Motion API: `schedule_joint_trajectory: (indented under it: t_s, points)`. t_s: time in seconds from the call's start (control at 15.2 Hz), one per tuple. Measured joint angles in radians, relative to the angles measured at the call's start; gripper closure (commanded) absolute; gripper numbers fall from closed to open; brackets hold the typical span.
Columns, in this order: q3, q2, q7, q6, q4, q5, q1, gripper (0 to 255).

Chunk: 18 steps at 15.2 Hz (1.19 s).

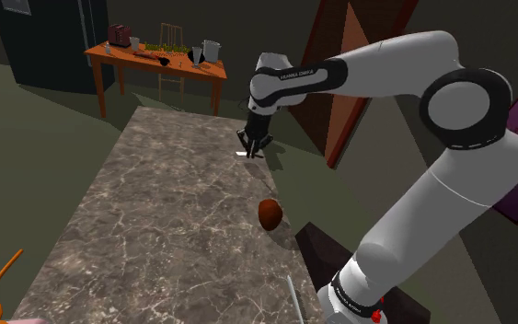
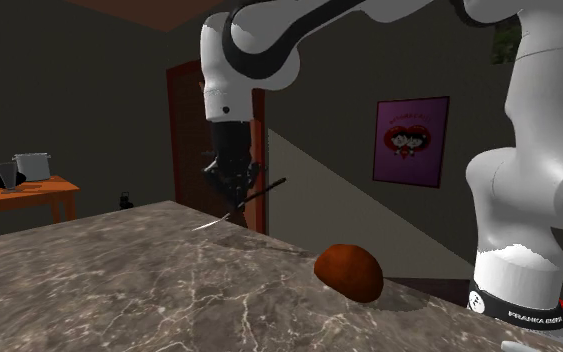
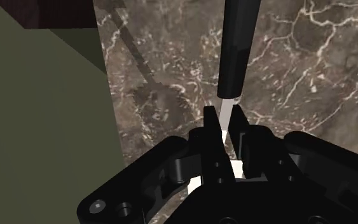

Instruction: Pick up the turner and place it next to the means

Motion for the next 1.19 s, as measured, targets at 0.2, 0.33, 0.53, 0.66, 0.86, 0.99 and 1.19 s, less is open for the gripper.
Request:
schedule_joint_trajectory:
  t_s: [0.2, 0.33, 0.53, 0.66, 0.86, 0.99, 1.19]
  points:
    - [0.028, -0.083, 0.045, 0.012, -0.094, 0.012, 0.025, 255]
    - [0.054, -0.126, 0.086, 0.021, -0.143, 0.024, 0.047, 255]
    - [0.09, -0.205, 0.139, 0.028, -0.226, 0.047, 0.078, 255]
    - [0.111, -0.253, 0.168, 0.021, -0.264, 0.062, 0.096, 255]
    - [0.154, -0.313, 0.226, 0.02, -0.319, 0.094, 0.133, 255]
    - [0.183, -0.349, 0.266, 0.016, -0.346, 0.116, 0.159, 255]
    - [0.234, -0.403, 0.332, 0.013, -0.391, 0.157, 0.203, 255]
